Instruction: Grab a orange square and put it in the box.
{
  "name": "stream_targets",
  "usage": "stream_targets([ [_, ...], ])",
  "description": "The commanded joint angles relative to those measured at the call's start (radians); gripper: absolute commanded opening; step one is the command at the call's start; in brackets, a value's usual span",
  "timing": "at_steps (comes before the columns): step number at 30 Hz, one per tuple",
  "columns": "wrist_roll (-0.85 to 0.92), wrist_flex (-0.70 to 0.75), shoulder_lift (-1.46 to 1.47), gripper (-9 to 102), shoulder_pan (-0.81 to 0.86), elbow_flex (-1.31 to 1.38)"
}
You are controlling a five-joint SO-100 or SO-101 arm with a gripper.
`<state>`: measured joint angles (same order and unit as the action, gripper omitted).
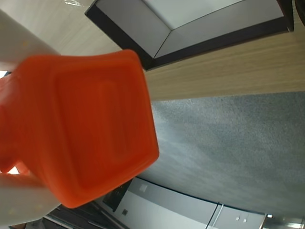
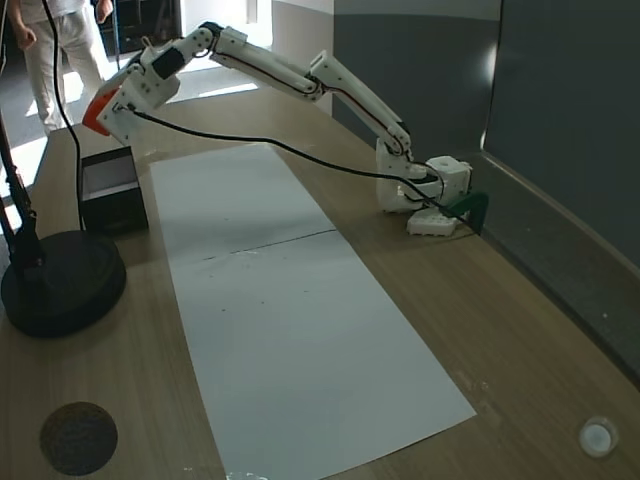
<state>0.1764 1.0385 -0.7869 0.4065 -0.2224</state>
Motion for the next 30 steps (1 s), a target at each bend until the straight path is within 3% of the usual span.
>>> stream_targets([
  [1,-0.009,-0.055,0.008,2,0.011,0.069],
  [12,-0.011,-0.08,0.12,3,0.023,0.069],
  [19,-0.106,-0.032,0.118,26,0.034,0.067],
  [30,-0.158,0.107,0.011,23,-0.006,0.167],
])
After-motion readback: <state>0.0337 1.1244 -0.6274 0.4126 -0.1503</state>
